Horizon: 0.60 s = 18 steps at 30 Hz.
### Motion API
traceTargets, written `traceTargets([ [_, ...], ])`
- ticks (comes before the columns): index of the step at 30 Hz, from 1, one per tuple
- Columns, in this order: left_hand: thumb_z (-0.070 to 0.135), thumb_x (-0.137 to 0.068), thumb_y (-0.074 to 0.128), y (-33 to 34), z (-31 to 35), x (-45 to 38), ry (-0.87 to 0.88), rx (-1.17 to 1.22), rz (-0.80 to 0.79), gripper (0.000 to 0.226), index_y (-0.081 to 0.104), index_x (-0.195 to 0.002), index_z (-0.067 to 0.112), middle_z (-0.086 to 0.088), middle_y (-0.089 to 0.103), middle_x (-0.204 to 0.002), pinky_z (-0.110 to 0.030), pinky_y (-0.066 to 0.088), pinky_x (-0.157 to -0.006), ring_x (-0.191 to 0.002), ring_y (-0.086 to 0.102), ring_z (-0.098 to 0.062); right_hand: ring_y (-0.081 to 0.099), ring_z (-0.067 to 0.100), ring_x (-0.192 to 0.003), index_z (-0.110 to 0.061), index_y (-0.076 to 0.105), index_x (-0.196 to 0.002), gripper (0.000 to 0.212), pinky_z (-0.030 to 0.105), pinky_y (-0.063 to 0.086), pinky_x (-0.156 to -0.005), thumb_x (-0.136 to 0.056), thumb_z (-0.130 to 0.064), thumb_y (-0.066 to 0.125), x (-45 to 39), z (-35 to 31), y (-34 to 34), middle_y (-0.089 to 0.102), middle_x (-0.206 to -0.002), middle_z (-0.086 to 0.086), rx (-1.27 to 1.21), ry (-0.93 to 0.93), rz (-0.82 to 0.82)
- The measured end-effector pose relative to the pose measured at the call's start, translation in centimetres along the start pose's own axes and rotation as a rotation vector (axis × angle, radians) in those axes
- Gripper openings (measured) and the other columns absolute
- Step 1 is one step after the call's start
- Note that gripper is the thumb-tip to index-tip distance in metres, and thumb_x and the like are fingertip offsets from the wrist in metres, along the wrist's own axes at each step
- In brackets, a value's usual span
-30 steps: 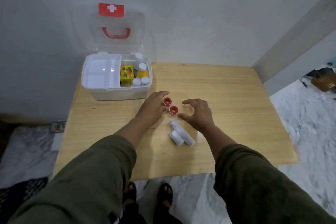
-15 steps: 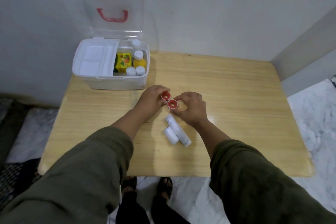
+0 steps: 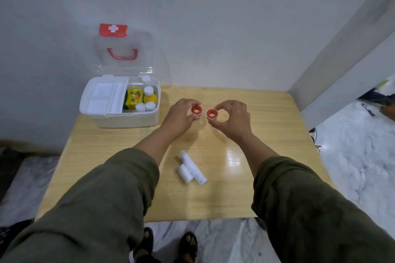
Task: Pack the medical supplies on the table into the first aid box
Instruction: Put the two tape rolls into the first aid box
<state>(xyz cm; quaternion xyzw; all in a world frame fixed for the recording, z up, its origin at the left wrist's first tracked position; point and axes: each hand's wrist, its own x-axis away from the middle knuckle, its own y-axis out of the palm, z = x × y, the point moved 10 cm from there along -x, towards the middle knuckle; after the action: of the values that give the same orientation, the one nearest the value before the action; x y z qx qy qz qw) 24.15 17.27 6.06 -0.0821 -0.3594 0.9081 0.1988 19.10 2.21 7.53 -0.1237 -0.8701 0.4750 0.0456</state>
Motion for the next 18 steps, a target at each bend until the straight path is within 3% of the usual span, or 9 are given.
traceTargets([
  [8,0.012,-0.083,0.068,-8.5,4.0,-1.1,0.074,-0.056,0.158,0.042,0.058,-0.124,0.014,-0.01,0.056,-0.124,-0.016,0.027,-0.092,-0.118,0.051,-0.023,0.032,0.021,-0.13,-0.029,0.063,-0.107,0.036,0.038,0.03,-0.099,-0.074,-0.042,0.072,-2.3,-5.9,-5.3,0.05,-0.13,0.0,0.014,-0.087,0.087],
  [18,0.014,-0.083,0.068,-21.0,-5.3,1.4,-0.05,-0.149,0.281,0.04,0.06,-0.123,0.013,-0.012,0.058,-0.125,-0.027,0.035,-0.096,-0.118,0.051,-0.028,0.032,0.02,-0.13,-0.032,0.063,-0.106,0.036,0.039,0.029,-0.1,-0.075,-0.048,0.071,-5.3,-18.8,1.7,0.049,-0.132,-0.002,0.016,-0.234,0.001],
])
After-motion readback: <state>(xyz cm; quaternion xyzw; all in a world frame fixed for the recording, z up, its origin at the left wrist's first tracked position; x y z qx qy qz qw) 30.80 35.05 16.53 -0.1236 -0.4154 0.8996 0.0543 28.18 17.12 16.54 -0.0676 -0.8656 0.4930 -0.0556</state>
